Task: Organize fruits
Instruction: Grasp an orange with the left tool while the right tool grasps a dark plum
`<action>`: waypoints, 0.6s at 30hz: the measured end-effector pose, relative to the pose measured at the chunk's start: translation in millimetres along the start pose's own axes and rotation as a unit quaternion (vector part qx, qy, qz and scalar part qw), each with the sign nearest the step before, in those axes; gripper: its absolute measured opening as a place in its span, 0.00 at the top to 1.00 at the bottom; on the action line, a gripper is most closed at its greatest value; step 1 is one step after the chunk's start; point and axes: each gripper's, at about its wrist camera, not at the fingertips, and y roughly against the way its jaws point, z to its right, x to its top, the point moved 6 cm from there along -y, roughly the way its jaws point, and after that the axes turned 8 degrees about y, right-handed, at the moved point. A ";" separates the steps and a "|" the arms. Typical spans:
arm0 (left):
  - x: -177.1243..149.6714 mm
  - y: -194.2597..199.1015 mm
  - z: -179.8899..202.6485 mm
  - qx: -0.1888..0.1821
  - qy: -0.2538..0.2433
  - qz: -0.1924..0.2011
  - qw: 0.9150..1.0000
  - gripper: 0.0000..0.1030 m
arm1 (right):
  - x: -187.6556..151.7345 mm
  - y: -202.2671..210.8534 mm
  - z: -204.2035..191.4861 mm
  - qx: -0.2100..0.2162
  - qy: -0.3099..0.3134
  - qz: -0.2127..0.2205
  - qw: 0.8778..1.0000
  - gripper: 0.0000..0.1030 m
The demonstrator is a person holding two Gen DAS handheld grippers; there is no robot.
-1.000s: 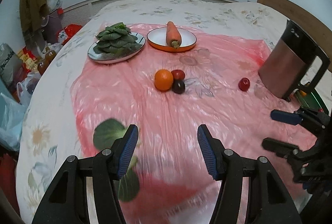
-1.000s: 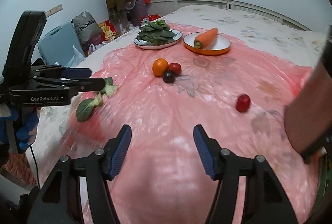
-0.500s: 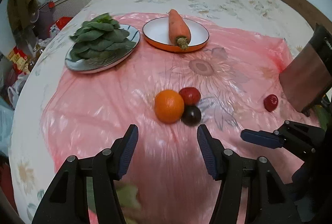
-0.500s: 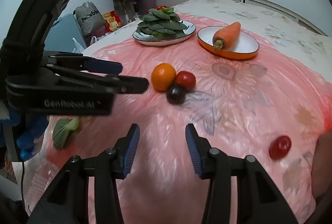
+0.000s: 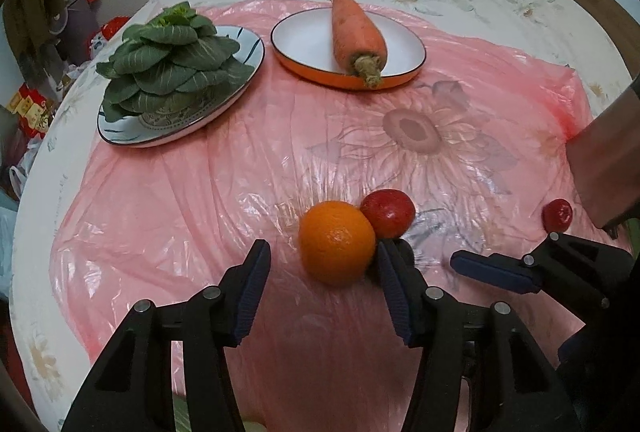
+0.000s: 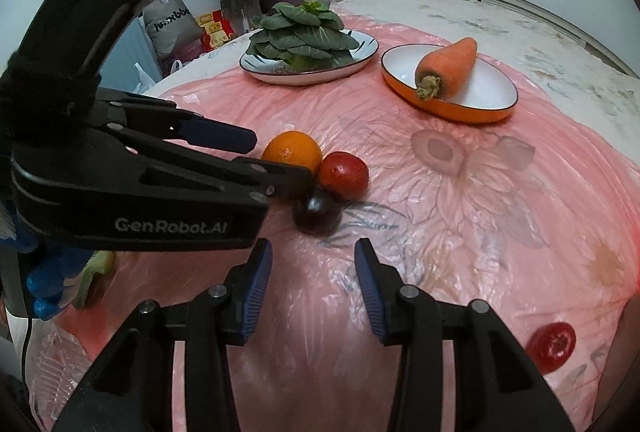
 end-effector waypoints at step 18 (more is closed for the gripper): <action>11.2 -16.7 -3.4 -0.039 0.020 -0.047 0.998 0.55 | 10.2 -31.9 9.6 0.022 -0.025 -0.020 0.999 0.63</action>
